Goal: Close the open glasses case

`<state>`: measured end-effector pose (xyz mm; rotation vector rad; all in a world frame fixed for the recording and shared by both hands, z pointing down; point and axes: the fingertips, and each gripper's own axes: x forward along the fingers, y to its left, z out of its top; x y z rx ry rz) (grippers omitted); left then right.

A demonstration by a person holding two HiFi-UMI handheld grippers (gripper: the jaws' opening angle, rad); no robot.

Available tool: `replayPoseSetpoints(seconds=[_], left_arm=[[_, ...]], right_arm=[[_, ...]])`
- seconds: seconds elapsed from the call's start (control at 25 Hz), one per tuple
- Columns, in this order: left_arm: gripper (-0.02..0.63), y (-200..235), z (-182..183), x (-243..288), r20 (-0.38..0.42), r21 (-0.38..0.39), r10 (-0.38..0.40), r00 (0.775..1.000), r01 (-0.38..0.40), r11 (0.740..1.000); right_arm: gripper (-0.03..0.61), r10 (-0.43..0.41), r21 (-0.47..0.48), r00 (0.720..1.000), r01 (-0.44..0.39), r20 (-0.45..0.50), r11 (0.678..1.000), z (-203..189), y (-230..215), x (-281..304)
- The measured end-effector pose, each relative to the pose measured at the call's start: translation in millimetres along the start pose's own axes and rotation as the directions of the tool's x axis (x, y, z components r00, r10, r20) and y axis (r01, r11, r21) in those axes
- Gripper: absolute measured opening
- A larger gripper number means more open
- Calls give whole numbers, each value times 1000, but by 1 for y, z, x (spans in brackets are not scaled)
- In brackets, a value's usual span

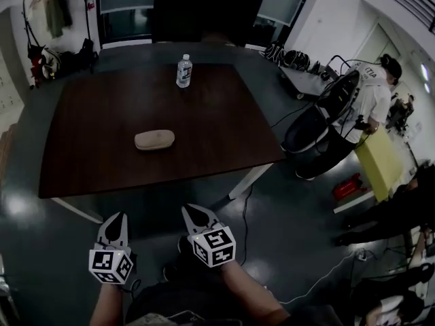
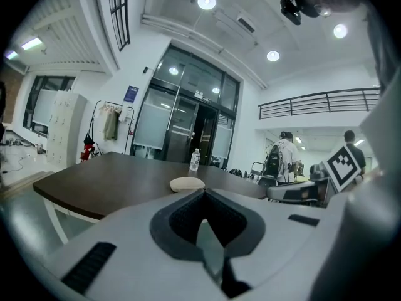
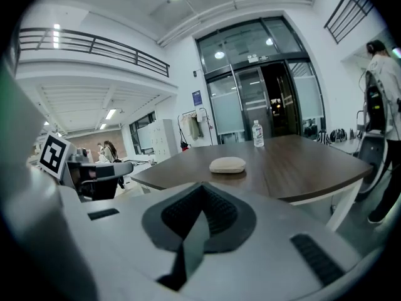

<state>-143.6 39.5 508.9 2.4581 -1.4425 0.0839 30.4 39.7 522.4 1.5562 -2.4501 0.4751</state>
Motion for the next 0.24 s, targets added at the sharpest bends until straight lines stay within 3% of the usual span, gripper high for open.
replayPoseSetpoints(seconds=[0.24], left_arm=[[9, 1, -7, 0, -14, -15, -5, 1000, 5, 1000]], right_arm=[[-11, -19, 5, 1000, 19, -15, 1000, -4, -6, 0]])
